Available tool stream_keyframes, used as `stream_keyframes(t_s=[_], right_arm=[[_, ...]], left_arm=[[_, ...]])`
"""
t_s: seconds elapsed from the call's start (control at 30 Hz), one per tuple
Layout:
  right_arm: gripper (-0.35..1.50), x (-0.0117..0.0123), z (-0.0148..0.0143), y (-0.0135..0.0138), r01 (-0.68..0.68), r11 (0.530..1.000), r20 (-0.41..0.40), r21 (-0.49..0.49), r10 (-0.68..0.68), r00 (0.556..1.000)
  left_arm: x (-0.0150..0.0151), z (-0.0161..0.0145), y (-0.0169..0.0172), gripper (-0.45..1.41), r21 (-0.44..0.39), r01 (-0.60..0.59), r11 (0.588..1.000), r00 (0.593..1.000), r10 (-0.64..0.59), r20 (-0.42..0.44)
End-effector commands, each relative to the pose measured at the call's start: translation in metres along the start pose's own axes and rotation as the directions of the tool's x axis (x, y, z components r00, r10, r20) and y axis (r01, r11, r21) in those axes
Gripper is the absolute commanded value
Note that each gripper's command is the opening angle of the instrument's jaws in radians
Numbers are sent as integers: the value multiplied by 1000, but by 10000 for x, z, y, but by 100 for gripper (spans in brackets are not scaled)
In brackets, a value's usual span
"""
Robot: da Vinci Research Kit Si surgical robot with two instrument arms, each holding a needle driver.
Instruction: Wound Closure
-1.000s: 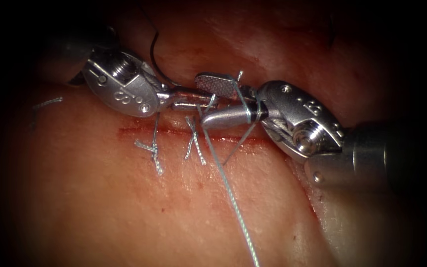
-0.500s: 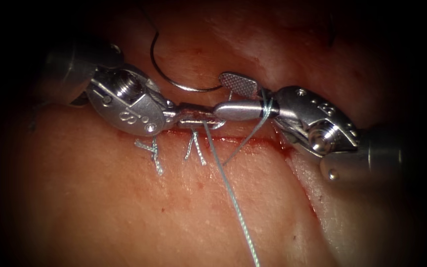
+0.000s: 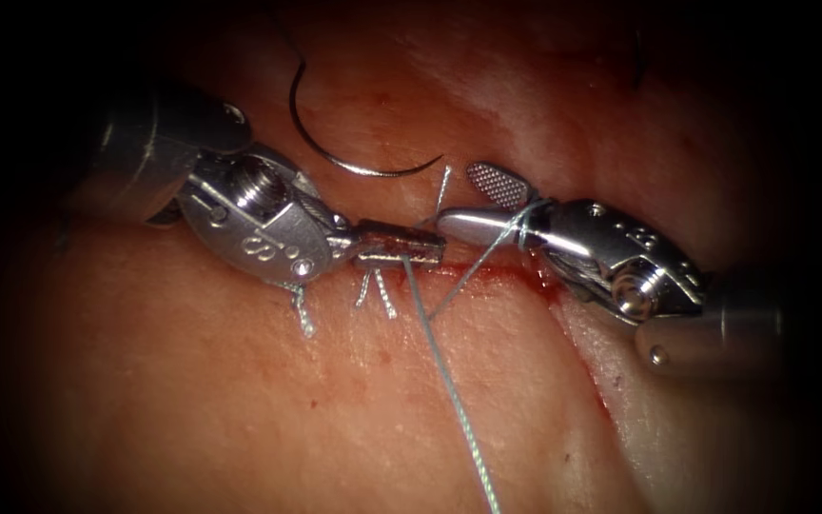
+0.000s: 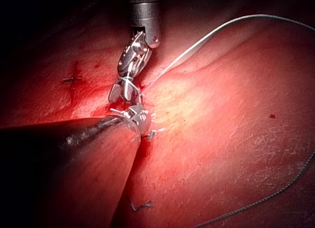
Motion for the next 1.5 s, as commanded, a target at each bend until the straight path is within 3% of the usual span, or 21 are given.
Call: stream_keyframes(t_s=[0.03,0.27,0.33,0.53,0.77,1.1,1.3,1.33,1.37,1.5], right_arm=[[64,-8,9,0,-3,1000,8,-5,3,1000],[63,-10,16,5,-53,999,11,-4,53,999],[61,-12,19,5,-84,995,15,55,83,996],[59,-17,19,-2,-93,991,24,94,92,996],[63,-21,31,8,-83,997,31,-2,83,996],[64,-20,41,15,-82,996,22,-30,82,996],[29,-22,49,10,-88,996,37,-9,88,995],[12,-22,49,10,-88,996,41,-4,88,995],[-35,-22,49,10,-88,996,50,8,87,995],[-35,-22,43,10,-87,996,73,27,85,994]], left_arm=[[-4,7,1,-45,2,-1,1000,1000,1,0],[-13,14,17,-45,-8,-5,1000,1000,5,11],[-14,17,29,-45,-16,3,1000,1000,-2,11],[-22,15,34,-45,-22,13,1000,1000,-13,7],[4,29,37,-45,-32,14,999,1000,-15,-13],[5,28,34,-45,-38,11,999,1000,-12,-27],[3,23,32,-45,-38,10,999,999,-11,-30],[3,22,32,-45,-38,10,999,1000,-11,-28],[2,22,32,-45,-37,10,999,1000,-11,-27],[1,19,31,-45,-36,10,999,1000,-10,-25]])
